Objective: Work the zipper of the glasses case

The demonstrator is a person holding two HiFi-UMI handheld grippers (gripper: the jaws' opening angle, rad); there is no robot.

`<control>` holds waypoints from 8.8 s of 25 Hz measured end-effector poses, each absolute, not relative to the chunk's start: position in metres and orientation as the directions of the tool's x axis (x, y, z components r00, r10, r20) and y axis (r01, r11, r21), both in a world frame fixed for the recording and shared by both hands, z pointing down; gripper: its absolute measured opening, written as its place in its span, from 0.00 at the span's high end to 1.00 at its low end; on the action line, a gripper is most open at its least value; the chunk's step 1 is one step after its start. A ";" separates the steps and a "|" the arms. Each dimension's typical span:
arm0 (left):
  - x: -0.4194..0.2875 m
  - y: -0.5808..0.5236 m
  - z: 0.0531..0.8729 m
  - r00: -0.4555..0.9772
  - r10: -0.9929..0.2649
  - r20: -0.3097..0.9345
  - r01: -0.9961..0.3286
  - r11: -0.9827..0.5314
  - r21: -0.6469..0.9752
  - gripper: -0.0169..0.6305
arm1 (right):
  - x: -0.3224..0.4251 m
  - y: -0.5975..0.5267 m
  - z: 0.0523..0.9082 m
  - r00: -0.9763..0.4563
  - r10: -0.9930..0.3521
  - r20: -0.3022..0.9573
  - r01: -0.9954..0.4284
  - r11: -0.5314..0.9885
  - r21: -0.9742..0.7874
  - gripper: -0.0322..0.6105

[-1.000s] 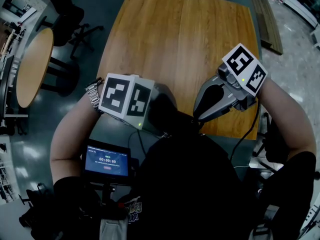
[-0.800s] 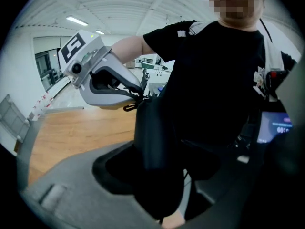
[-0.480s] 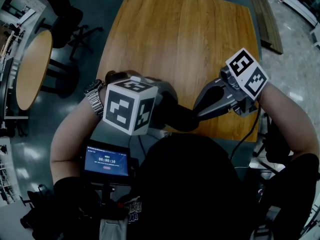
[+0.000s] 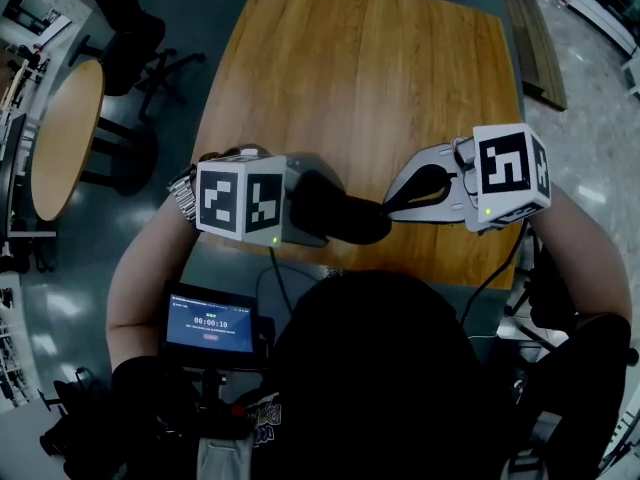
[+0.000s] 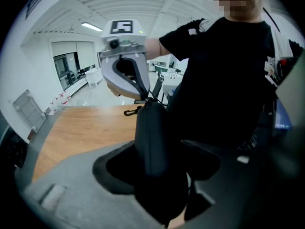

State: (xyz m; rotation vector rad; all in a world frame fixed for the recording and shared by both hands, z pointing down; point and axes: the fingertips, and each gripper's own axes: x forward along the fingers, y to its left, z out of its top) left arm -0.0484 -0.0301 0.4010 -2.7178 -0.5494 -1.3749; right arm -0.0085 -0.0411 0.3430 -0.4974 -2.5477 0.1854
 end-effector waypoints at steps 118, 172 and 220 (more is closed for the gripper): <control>-0.059 -0.156 0.343 0.517 -0.767 -0.380 -0.032 -0.461 0.887 0.58 | 0.037 -0.103 0.343 -0.805 -0.589 -0.063 -0.590 0.807 -0.010 0.68; -0.067 -0.032 0.487 0.872 -0.437 0.221 -0.466 -0.604 0.647 0.98 | 0.030 -0.198 0.664 -0.687 -0.300 0.661 -0.343 0.937 0.068 0.45; 0.028 0.180 0.466 0.879 -0.458 0.135 -0.447 -0.688 0.572 0.98 | 0.065 0.168 0.445 -0.725 -0.687 0.061 -0.630 0.624 -0.463 0.94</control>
